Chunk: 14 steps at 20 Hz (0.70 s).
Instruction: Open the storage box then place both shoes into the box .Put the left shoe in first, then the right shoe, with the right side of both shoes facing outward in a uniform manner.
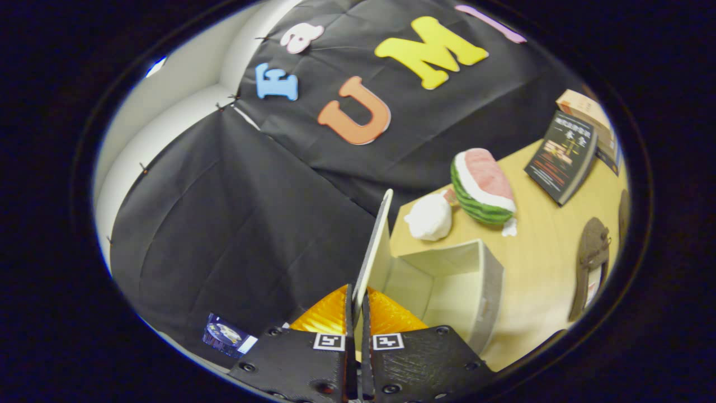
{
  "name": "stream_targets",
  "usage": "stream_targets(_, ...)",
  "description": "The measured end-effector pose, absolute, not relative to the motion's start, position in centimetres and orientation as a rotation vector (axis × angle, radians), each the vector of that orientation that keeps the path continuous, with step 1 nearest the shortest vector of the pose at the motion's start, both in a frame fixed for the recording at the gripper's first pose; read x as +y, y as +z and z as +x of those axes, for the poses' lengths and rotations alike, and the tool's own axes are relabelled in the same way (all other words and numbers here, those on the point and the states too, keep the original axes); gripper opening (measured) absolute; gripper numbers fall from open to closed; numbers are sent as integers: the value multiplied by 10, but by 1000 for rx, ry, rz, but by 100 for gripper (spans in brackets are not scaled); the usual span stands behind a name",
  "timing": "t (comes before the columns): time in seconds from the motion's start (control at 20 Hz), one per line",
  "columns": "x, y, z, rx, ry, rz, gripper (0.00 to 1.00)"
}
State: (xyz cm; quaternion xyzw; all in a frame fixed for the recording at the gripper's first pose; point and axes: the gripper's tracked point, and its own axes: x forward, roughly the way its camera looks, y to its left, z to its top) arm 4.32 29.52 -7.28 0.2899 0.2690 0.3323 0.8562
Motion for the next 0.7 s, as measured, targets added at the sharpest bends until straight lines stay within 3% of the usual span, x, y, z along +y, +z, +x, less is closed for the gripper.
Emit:
stream_targets(0.15, 347, -61, 44, 550, 734, 530, 4)
stream_targets(0.35, 412, -64, 41, 526, 786, 393, 20)
stream_targets(0.65, 431, -65, 47, 457, 741, 235, 83)
stream_targets(0.7, 425, -66, 50, 446, 712, 214, 82)
